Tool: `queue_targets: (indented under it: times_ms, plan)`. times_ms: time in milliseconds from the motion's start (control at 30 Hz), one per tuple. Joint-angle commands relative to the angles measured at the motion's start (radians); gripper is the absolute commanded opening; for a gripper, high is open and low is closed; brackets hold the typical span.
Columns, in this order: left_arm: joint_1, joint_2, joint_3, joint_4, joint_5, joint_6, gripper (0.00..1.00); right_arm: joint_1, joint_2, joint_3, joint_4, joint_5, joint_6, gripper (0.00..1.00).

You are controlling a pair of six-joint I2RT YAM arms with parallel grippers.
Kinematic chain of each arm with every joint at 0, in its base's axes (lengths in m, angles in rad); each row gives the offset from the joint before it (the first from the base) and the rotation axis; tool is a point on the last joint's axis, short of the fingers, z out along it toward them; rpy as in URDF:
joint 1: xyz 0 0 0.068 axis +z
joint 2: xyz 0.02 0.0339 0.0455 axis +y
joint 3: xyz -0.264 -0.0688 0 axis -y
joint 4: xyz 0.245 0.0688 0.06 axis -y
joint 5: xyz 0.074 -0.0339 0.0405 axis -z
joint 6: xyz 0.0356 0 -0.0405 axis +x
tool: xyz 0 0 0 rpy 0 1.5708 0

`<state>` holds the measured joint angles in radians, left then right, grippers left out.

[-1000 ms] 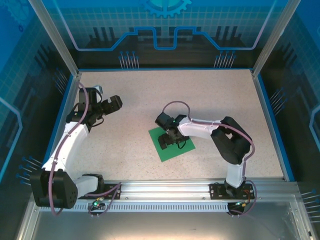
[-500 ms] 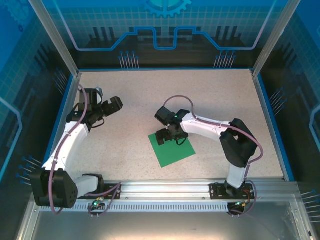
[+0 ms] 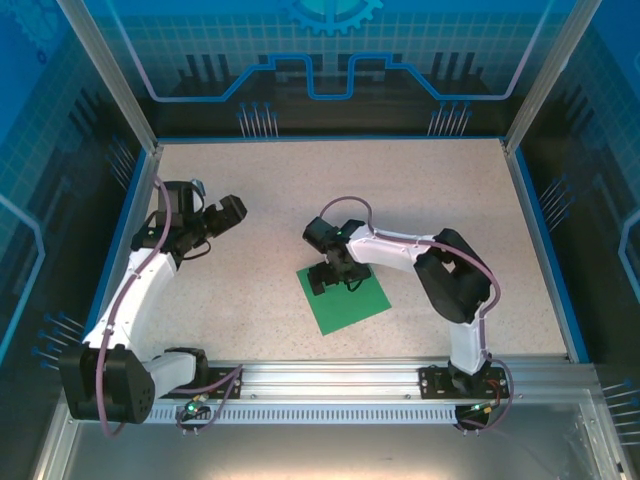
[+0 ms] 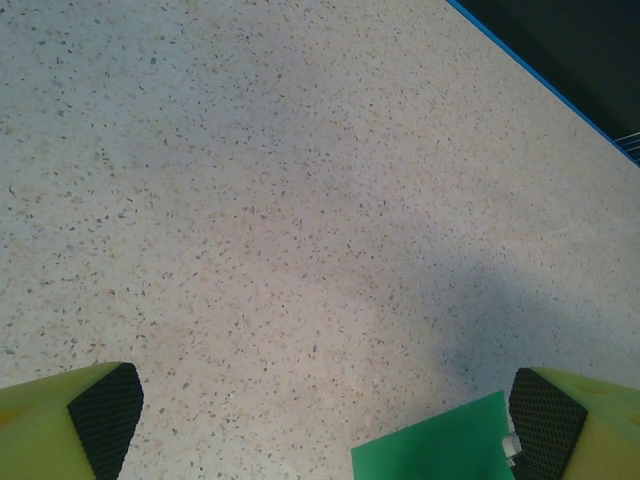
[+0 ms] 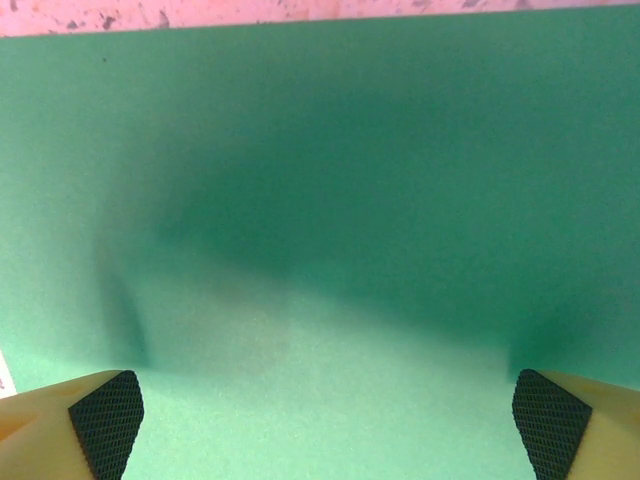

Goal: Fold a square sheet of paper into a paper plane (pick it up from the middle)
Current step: Move the square sheet of paper to the center of the table, then fold the square sheet of paper in half at the center of the table.

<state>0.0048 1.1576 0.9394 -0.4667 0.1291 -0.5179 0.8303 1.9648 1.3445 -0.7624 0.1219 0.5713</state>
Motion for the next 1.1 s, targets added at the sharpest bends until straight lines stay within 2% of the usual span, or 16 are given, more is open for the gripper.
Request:
queue_targets:
  times_ms: [0, 367, 700, 1067]
  plan:
    - [-0.003, -0.001, -0.019, -0.008, 0.029, -0.020, 0.99, -0.004, 0.031, 0.028, -0.036, -0.034, -0.025, 0.99]
    - [-0.003, 0.001, -0.021, -0.012, 0.032, -0.023, 0.99, -0.002, 0.073, 0.011, -0.041, -0.028, -0.031, 0.96]
    - [-0.003, 0.006, -0.028, 0.000, 0.036, -0.030, 0.99, 0.026, -0.011, 0.080, -0.116, 0.058, -0.030, 1.00]
    - [-0.003, 0.026, -0.030, 0.008, 0.044, -0.037, 0.98, 0.022, 0.027, -0.011, -0.071, 0.012, -0.002, 0.99]
